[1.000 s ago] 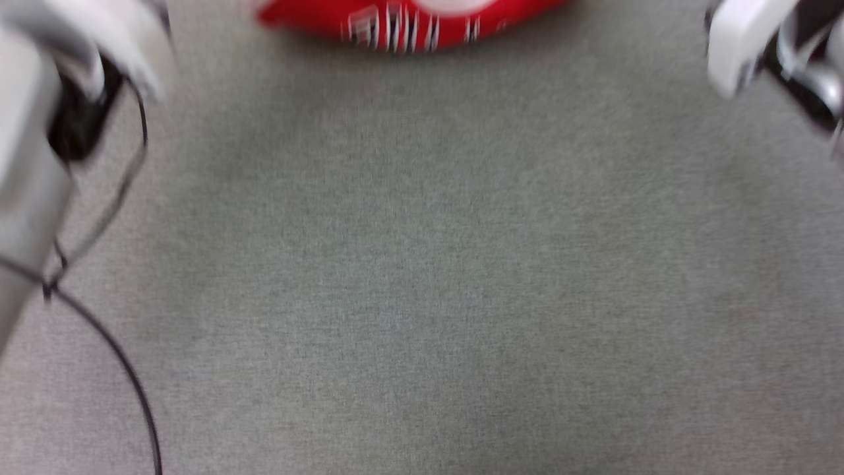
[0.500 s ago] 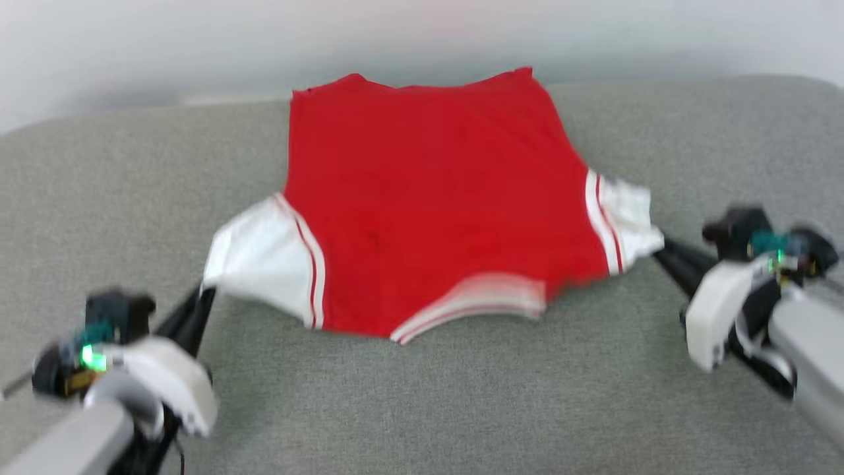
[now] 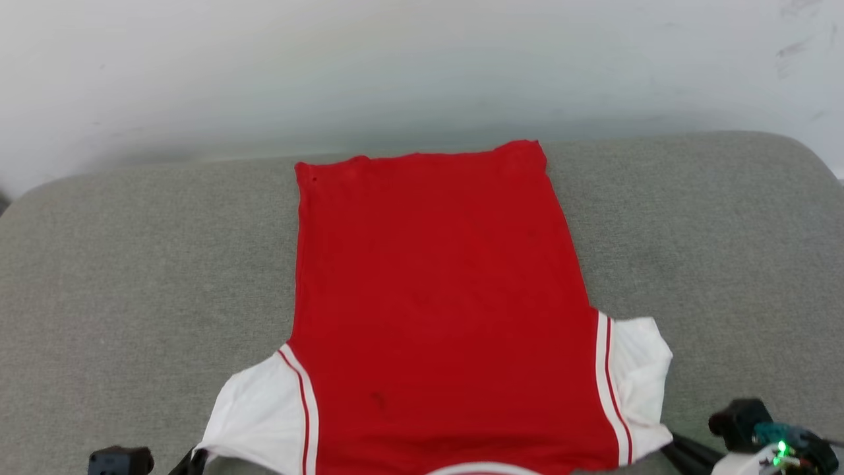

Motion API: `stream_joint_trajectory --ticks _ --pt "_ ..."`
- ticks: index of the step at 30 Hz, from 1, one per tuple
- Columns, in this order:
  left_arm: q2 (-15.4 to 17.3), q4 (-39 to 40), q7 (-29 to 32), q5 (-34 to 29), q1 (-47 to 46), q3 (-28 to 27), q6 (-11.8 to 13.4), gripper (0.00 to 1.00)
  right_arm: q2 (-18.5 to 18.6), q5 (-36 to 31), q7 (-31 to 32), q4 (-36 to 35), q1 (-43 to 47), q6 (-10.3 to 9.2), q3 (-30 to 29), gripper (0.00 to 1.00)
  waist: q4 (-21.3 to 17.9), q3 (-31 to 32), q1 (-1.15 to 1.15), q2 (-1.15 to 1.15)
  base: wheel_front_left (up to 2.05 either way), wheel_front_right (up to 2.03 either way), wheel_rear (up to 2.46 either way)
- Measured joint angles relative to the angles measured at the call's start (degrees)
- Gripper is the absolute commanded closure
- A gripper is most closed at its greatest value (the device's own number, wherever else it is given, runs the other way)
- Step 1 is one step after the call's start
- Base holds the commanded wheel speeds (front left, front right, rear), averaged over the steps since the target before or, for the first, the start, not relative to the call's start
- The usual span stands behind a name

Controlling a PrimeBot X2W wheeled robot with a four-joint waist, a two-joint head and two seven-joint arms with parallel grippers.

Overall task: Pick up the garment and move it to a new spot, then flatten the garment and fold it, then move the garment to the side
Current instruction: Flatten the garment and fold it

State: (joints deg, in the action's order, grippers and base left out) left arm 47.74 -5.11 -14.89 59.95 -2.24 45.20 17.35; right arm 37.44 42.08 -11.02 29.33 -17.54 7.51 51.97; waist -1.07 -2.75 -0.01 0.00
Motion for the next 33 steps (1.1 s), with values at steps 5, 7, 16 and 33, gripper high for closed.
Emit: stream_joint_trajectory --ticks 5,7,16,33 --pt "-0.3 0.8 0.0 0.9 4.5 -1.2 1.3 1.00 0.4 -2.0 3.0 -4.7 8.8 0.01 -6.7 1.00 0.2 1.2 0.00 0.00 0.00 0.00 0.00" --pt "-0.3 1.2 0.0 0.9 6.4 -1.9 1.9 1.00 0.4 -3.0 5.3 -7.2 12.6 0.01 -8.5 1.00 0.2 1.5 0.00 0.00 0.00 0.00 0.00" --pt "-1.3 4.1 -0.2 -1.2 9.4 -4.6 3.2 1.00 -0.9 -7.6 15.3 -16.9 21.6 0.01 -19.2 0.15 0.4 0.3 0.01 0.00 0.00 0.00 0.00" --pt "-1.9 11.8 0.2 -9.5 2.8 -6.2 5.7 1.00 2.6 -14.9 31.5 -40.1 0.2 0.00 -41.6 0.00 2.8 -7.6 0.02 0.00 0.00 0.00 0.00"
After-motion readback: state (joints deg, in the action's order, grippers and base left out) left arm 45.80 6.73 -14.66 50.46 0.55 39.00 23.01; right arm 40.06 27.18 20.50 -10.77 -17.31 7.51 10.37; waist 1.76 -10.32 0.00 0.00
